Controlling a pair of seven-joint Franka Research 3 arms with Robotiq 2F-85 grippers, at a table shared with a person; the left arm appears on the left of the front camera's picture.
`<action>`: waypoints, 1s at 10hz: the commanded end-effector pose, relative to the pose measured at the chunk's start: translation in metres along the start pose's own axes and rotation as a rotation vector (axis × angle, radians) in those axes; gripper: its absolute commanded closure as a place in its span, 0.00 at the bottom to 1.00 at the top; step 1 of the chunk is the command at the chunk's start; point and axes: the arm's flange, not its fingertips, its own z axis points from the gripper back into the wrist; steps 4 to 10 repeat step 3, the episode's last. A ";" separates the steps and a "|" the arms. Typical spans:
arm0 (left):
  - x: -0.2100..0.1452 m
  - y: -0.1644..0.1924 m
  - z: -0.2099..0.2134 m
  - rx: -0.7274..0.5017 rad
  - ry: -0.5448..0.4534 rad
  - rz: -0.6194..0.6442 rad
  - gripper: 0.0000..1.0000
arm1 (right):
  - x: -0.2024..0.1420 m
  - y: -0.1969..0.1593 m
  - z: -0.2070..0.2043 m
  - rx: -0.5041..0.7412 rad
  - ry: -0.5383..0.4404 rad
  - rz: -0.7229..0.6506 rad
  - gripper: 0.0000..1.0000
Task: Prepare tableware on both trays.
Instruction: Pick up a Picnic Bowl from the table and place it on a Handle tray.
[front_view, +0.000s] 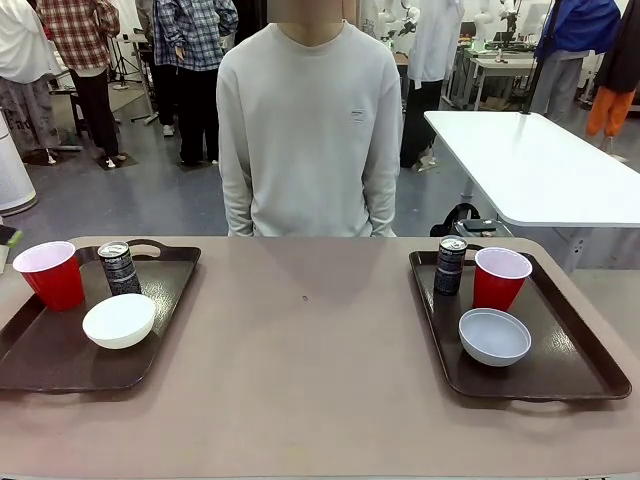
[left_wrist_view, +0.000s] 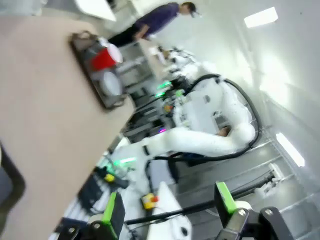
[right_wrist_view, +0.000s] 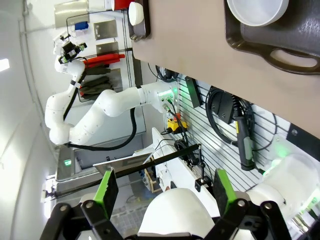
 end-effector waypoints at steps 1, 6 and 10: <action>-0.004 0.009 0.006 -0.002 -0.081 0.081 0.04 | -0.001 0.003 0.000 0.015 -0.007 0.003 0.00; -0.011 0.006 0.011 -0.027 -0.037 0.037 0.04 | -0.001 0.003 0.000 0.015 -0.007 0.003 0.00; -0.011 0.006 0.011 -0.027 -0.037 0.037 0.04 | -0.001 0.003 0.000 0.015 -0.007 0.003 0.00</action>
